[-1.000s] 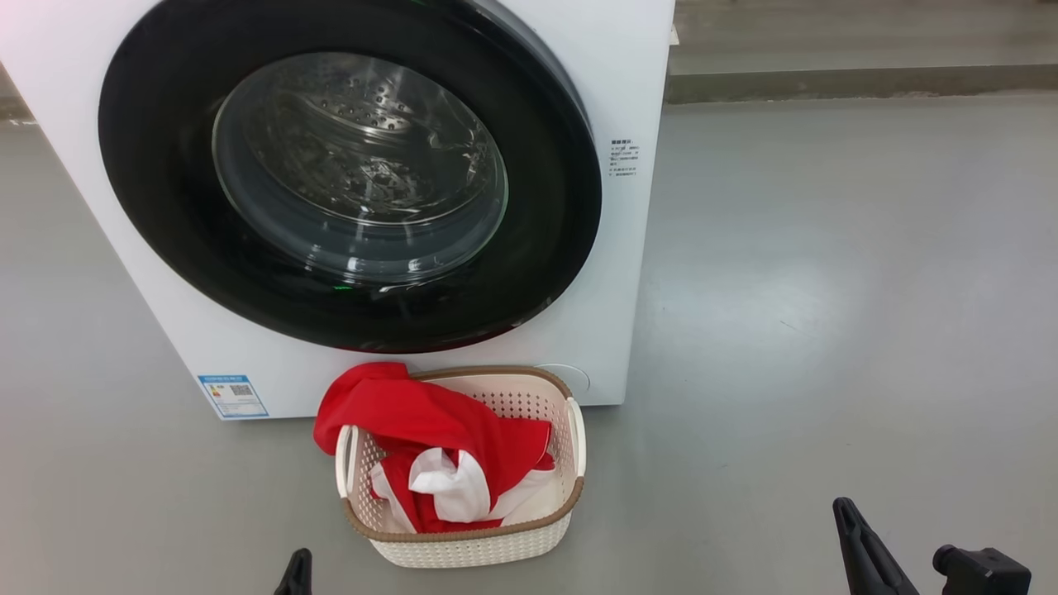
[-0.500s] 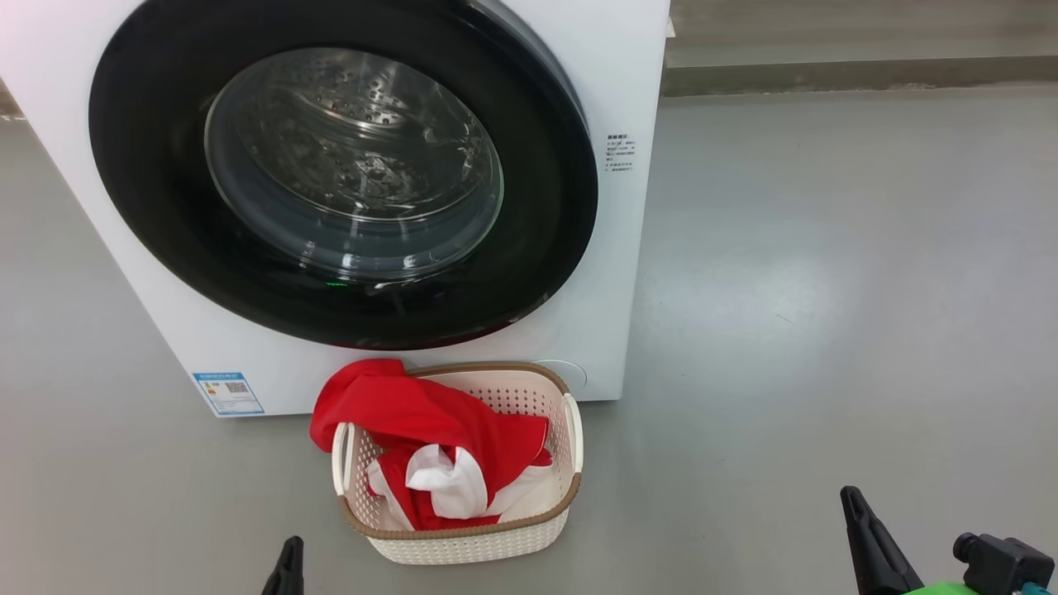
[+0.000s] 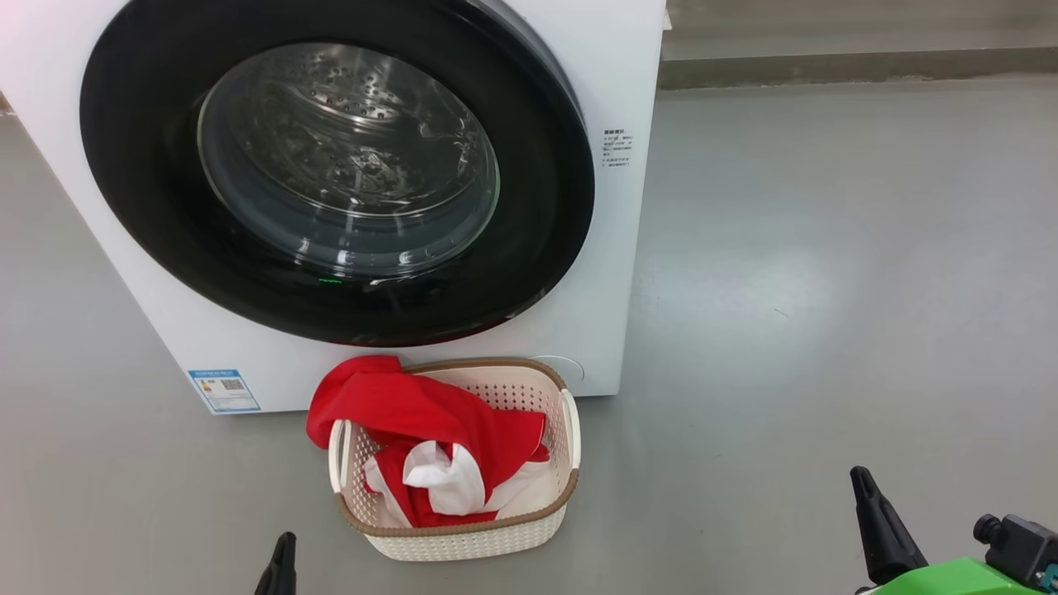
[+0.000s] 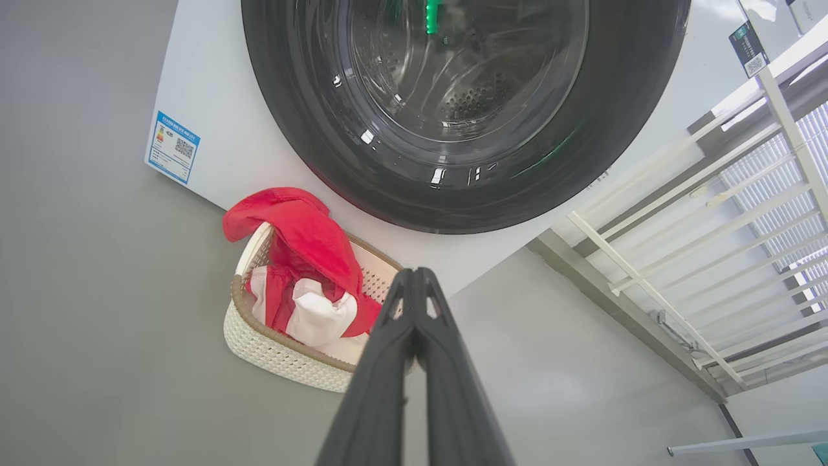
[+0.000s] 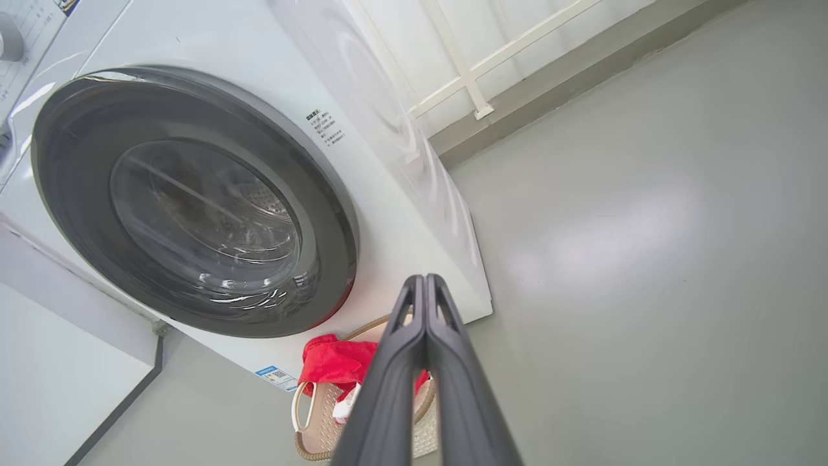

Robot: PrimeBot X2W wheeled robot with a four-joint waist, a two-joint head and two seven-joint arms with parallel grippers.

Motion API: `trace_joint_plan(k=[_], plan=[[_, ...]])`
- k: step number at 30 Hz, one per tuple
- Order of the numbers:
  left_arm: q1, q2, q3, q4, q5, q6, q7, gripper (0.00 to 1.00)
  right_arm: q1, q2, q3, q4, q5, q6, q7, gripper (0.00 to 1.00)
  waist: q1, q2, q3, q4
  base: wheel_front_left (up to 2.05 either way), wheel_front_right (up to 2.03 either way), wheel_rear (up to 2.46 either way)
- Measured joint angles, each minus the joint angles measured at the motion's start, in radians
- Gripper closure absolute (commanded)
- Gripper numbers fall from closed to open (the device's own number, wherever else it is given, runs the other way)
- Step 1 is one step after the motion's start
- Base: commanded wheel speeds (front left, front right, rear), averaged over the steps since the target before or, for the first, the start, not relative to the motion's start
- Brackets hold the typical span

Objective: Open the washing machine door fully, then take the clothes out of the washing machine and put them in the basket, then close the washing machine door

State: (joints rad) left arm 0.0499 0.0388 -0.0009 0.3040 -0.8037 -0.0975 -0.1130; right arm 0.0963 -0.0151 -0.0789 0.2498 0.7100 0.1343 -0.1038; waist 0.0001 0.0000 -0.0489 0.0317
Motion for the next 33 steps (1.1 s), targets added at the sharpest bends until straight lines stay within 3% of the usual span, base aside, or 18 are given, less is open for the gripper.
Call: trace_joint_plan(k=[33], plan=[[-0.048, 0.000, 0.033, -0.011, -0.326, -0.010, 0.092, 1.00, -0.059, -0.007, -0.016, 0.008, 0.364, -0.003, 0.088, 1.00, 0.0000, 0.0000, 0.021, -0.013, 0.00, 0.00, 0.00]])
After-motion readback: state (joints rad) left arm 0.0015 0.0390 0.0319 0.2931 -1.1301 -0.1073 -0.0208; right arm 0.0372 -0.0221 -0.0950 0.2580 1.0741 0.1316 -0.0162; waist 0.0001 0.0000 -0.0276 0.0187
